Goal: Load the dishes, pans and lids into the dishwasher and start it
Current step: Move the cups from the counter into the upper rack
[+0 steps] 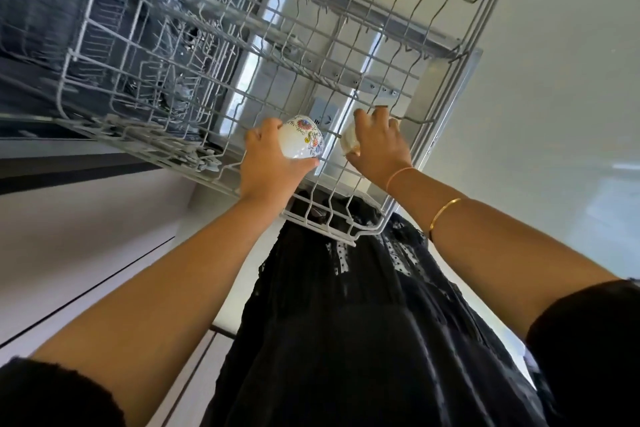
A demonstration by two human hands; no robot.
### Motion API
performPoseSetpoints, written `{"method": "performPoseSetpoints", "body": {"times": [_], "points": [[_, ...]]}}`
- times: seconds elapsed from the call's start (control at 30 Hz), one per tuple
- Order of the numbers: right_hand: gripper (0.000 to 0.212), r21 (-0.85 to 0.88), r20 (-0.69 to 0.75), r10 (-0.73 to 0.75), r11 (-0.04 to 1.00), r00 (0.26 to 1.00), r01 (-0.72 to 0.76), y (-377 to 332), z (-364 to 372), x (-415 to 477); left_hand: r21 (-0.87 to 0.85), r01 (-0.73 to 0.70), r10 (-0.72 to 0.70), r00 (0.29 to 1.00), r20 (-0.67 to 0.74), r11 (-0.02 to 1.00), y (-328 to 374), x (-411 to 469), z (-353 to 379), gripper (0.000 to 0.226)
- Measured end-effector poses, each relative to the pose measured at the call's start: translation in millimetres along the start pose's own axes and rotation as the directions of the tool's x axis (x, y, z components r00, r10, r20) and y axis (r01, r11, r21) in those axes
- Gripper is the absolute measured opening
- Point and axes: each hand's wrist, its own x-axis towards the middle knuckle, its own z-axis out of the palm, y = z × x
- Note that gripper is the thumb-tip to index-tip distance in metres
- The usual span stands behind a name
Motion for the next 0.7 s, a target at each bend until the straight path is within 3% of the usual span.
{"method": "performPoseSetpoints", "body": {"times": [0.13, 0.3, 0.5, 0.7], "points": [[0.06, -0.094, -0.059, -0.101, 0.991, 0.993, 0.095, -2.2, 2.6, -9.6, 0.028, -0.004, 0.004, 1.0, 0.004, 1.0, 6.2, 3.4, 0.6, 0.075], [0.067, -0.046, -0.02, 0.065, 0.997, 0.998, -0.066, 0.9, -1.3, -8.3, 0.093, -0.033, 0.031, 0.999, 0.021, 0.995, 8.2, 4.9, -0.8, 0.076], [0.078, -0.022, 0.007, 0.069, 0.997, 0.998, -0.069, -1.0, -4.3, -6.4, 0.193, -0.094, 0.091, 0.996, 0.024, 0.977, 5.2, 9.3, 2.5, 0.077], [0.082, 0.036, -0.019, 0.078, 0.996, 0.997, -0.077, 1.0, -7.9, -11.1, 0.377, -0.231, 0.26, 0.965, -0.028, 0.897, 9.6, 14.2, 14.8, 0.084]]}}
